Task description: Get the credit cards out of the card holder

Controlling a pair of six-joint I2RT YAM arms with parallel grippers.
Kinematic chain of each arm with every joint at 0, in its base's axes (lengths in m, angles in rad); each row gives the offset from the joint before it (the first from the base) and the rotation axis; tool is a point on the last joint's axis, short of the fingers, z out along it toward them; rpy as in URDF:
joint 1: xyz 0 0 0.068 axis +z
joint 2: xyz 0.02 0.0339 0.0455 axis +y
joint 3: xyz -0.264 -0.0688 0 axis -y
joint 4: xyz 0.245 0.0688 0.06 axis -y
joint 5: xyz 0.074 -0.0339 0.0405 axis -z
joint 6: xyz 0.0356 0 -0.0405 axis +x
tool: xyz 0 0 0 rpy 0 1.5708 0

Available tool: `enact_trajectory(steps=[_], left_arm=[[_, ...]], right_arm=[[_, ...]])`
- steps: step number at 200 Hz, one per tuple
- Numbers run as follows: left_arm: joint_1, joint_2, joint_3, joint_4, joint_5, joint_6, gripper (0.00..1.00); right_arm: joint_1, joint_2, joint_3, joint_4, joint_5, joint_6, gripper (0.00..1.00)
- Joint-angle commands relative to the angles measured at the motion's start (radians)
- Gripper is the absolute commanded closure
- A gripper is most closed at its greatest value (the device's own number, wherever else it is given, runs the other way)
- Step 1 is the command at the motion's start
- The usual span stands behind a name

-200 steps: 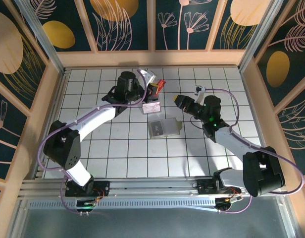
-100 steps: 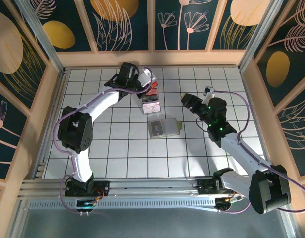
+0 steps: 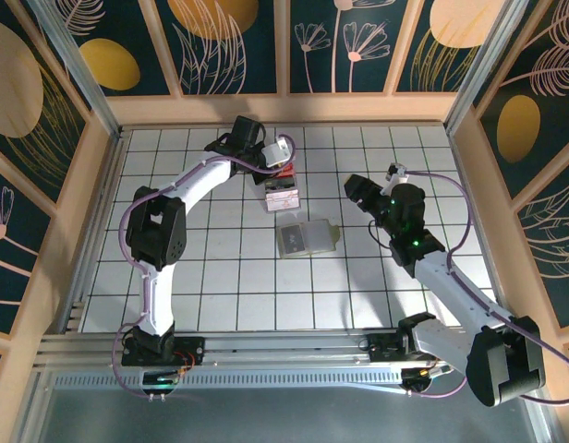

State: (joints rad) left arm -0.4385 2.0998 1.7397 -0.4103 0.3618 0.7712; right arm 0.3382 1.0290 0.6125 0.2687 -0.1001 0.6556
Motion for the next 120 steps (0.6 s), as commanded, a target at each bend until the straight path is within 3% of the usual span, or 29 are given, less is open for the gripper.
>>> enact_trajectory(steps=[1, 120], left_arm=[[0.006, 0.031, 0.035, -0.041, 0.012, 0.088, 1.0], [0.018, 0.132, 0.152, -0.094, -0.004, 0.148, 1.0]], right_arm=[[0.003, -0.029, 0.008, -0.017, 0.037, -0.012, 0.38], [0.005, -0.025, 0.003, -0.023, 0.034, 0.012, 0.4]])
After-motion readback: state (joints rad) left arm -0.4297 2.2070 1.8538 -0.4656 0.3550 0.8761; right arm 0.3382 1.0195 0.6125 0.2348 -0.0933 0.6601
